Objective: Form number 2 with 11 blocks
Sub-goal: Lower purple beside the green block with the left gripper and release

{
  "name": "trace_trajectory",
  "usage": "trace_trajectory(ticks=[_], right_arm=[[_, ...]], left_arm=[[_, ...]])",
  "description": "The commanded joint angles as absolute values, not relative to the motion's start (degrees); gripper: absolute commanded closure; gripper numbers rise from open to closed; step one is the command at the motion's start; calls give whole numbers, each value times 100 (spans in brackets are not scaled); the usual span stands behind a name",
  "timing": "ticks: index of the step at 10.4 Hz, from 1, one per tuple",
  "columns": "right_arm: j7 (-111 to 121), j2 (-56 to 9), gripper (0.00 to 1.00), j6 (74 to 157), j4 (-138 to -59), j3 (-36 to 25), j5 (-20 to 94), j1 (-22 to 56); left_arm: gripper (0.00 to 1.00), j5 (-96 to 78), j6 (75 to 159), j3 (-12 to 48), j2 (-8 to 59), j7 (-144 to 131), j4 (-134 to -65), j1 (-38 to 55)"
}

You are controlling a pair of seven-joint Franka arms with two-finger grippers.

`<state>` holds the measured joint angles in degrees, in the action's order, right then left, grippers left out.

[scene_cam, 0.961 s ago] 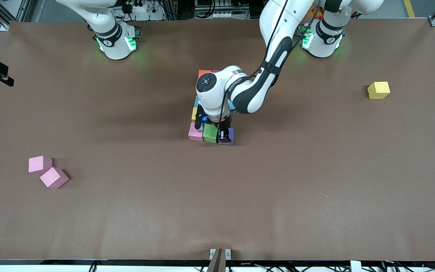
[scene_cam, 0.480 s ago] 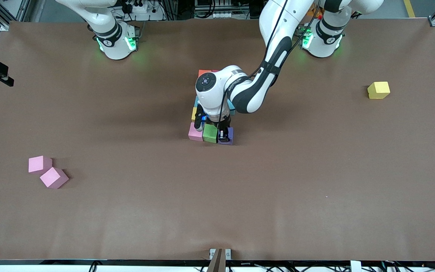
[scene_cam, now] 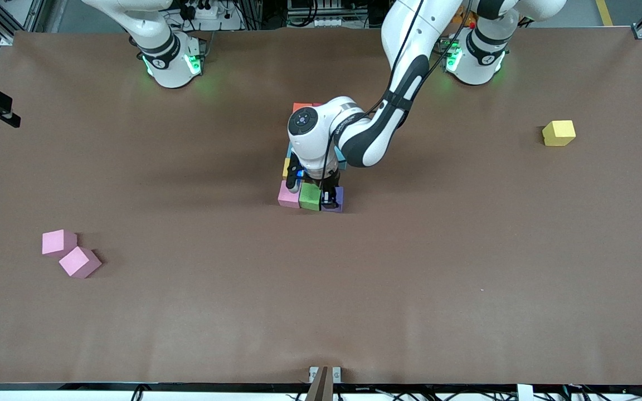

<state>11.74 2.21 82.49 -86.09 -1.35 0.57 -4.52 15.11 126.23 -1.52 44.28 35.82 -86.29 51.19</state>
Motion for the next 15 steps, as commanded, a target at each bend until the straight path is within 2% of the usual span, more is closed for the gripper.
trace_trajectory(ticks=[1, 9, 13, 15], right_arm=[[1107, 114, 0, 8174, -8455, -62, 9, -536], [1099, 114, 0, 8200, -8455, -53, 18, -510], [1107, 114, 0, 8200, -8446, -53, 17, -536], [1107, 114, 0, 8200, -8455, -53, 18, -527]], left_arm=[[0, 1652, 12665, -141, 4518, 3586, -8552, 5133], [0, 1679, 12630, -62, 4333, 3797, -8552, 5106], [0, 1487, 12069, 79, 3676, 3762, -8596, 4862], [0, 664, 11735, 79, 3246, 3753, -8622, 4327]])
